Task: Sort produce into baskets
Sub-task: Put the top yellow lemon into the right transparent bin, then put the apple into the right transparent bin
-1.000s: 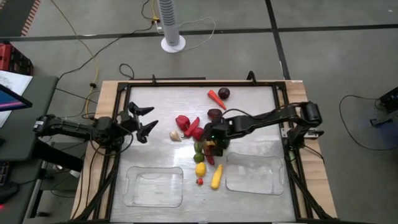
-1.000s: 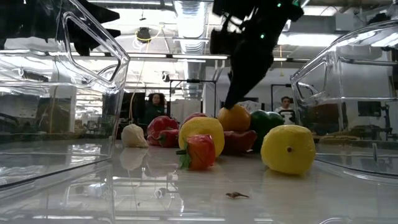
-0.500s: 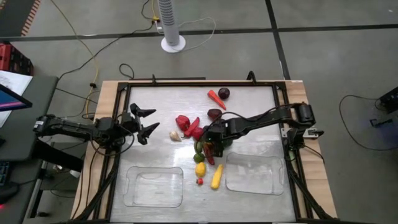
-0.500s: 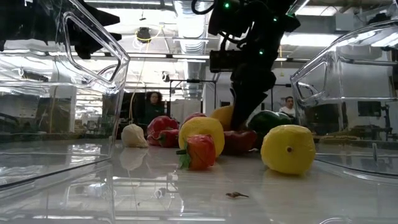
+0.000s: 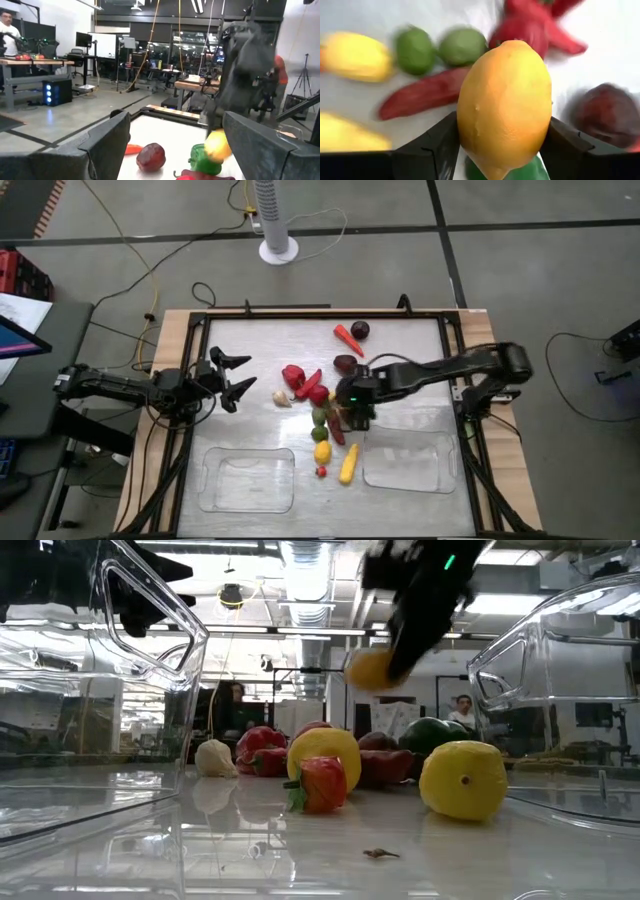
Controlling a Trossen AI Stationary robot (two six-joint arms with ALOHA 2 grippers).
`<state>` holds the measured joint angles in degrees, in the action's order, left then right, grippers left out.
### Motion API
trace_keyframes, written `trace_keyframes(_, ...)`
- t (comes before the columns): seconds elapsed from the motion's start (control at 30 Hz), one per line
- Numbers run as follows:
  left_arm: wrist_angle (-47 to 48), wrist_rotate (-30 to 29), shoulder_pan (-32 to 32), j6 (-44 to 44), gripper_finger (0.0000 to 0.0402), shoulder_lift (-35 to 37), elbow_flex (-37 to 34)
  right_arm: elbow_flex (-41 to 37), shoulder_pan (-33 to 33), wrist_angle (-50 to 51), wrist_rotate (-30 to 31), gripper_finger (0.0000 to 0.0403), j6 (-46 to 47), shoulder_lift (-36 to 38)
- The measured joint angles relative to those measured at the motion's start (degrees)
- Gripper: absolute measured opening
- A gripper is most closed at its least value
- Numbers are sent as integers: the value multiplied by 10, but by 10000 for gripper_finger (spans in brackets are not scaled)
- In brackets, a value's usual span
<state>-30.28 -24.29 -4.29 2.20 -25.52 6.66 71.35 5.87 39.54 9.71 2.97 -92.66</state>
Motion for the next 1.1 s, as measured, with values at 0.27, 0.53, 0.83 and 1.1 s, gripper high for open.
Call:
trace_keyframes(0.27, 5, 0, 0, 6, 307, 0, 0, -28, 126, 116, -9, 255, 130, 138)
trace_keyframes(0.53, 2, 0, 0, 32, 307, 0, 0, -97, 236, 150, 12, 268, 322, 175)
trace_keyframes(0.83, 0, 0, 0, 35, 307, 0, 0, -109, 259, 125, 4, 366, 376, 172)
trace_keyframes(1.1, 1, 0, 0, 30, 307, 0, 0, -95, 161, 147, 53, 394, 324, 179)
